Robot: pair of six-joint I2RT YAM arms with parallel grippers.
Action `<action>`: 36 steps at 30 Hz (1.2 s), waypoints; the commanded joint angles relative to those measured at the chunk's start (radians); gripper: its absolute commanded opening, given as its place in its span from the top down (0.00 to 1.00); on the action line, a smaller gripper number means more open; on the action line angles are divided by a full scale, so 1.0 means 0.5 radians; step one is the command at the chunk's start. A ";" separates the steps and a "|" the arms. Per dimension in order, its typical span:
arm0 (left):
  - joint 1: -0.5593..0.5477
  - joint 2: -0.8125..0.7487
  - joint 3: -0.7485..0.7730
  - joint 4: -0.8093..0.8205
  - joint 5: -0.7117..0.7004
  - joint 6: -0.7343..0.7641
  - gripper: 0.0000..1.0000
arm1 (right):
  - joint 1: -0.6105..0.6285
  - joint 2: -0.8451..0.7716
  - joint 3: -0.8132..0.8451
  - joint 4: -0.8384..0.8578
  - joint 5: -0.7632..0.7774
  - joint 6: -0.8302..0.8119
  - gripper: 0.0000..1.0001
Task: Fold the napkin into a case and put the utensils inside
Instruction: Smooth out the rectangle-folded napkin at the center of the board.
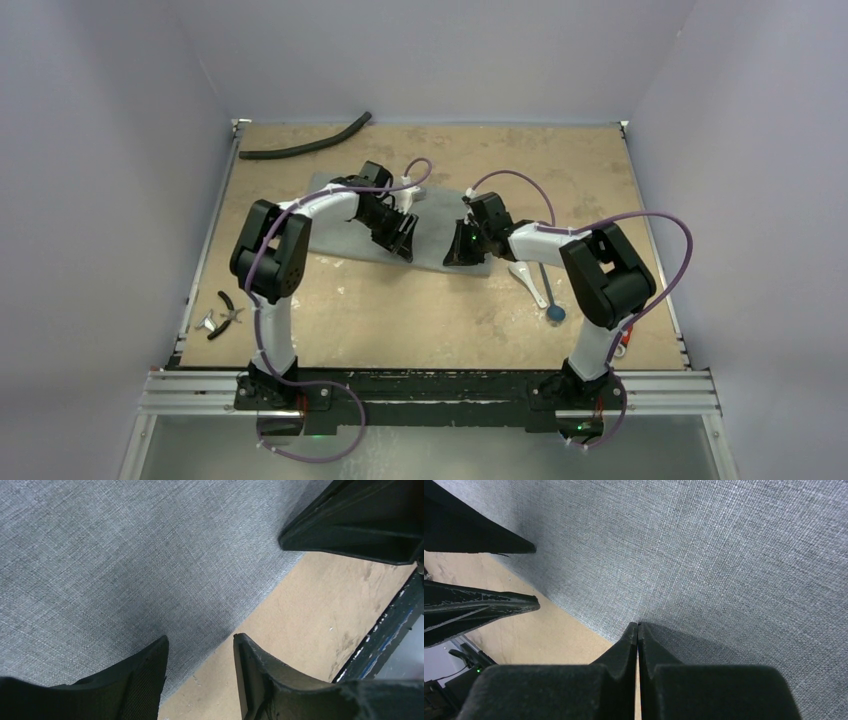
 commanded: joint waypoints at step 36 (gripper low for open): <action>0.023 -0.202 -0.244 0.149 -0.276 0.255 0.56 | 0.082 0.500 0.378 0.215 -0.836 -0.017 0.97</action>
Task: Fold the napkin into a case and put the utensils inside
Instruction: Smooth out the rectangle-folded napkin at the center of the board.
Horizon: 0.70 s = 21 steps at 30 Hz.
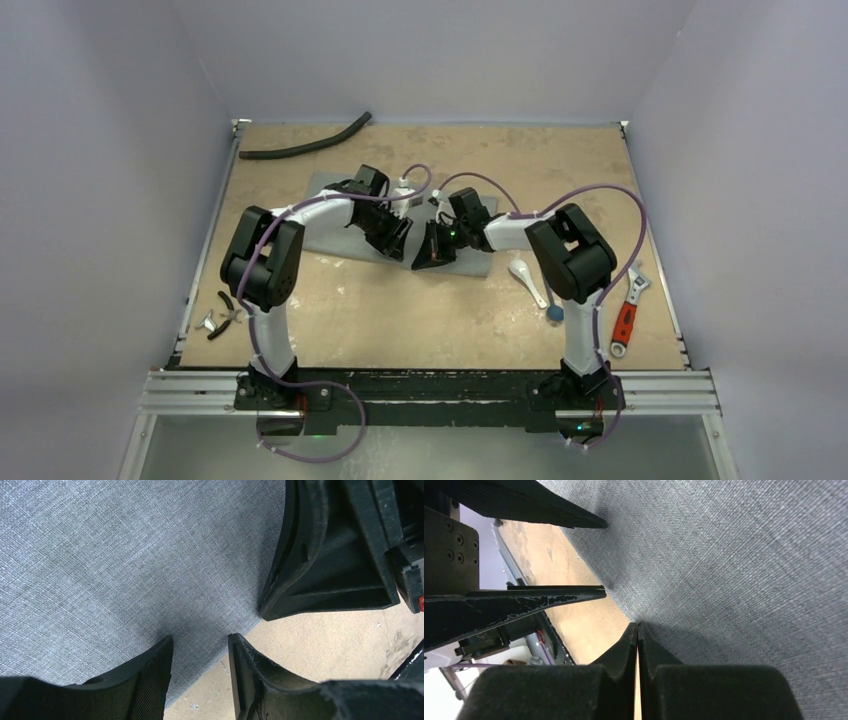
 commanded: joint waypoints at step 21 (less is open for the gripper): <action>-0.021 -0.037 0.110 -0.032 0.404 -0.193 0.60 | -0.070 0.093 -0.150 0.056 -0.041 0.009 1.00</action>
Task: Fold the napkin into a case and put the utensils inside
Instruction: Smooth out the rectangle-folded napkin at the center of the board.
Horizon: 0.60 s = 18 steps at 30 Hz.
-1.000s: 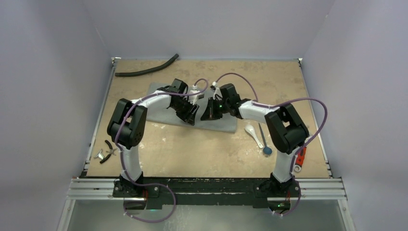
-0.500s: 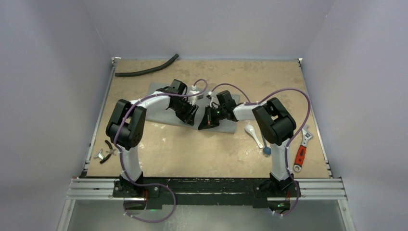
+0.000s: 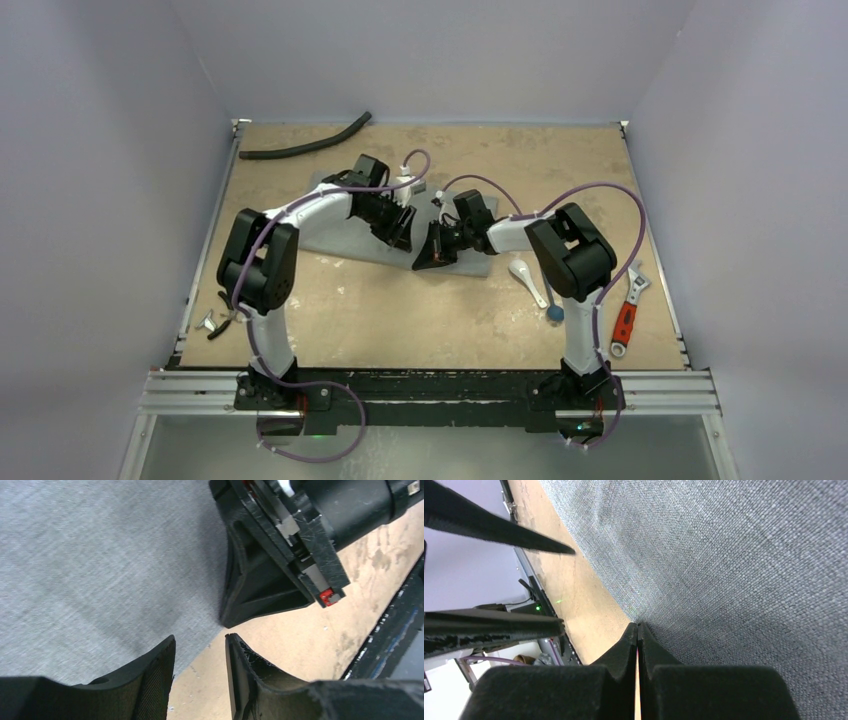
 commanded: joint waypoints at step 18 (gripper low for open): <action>0.192 0.323 0.088 -0.314 0.210 0.168 0.99 | -0.031 -0.004 -0.148 -0.144 0.190 -0.080 1.00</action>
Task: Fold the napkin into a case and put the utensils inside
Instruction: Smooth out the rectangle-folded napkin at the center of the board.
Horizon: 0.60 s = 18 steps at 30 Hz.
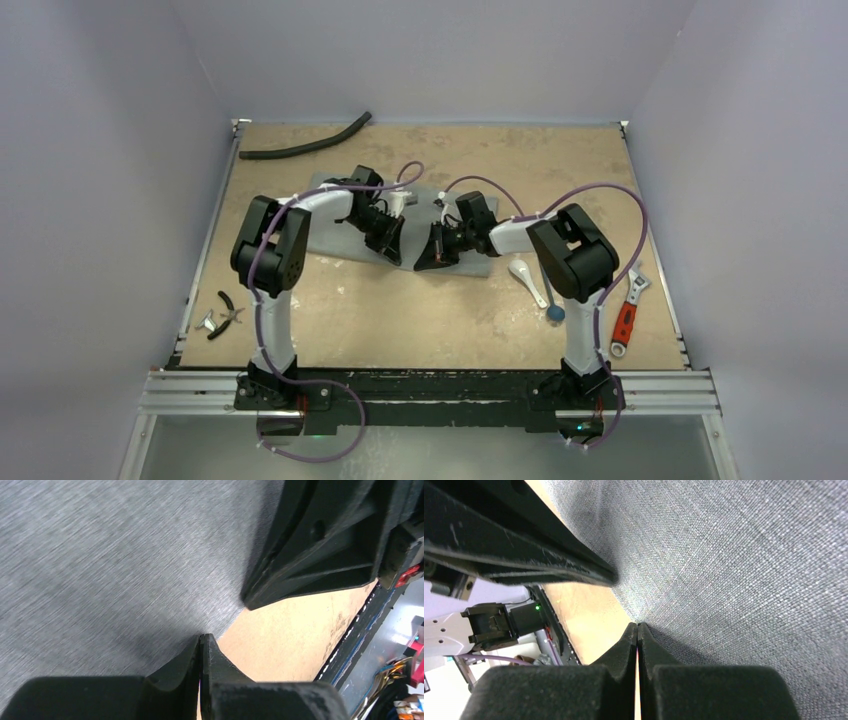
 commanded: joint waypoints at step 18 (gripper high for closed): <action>0.742 -0.152 0.174 -0.585 -0.541 0.703 1.00 | -0.036 -0.016 -0.147 -0.194 0.211 -0.076 1.00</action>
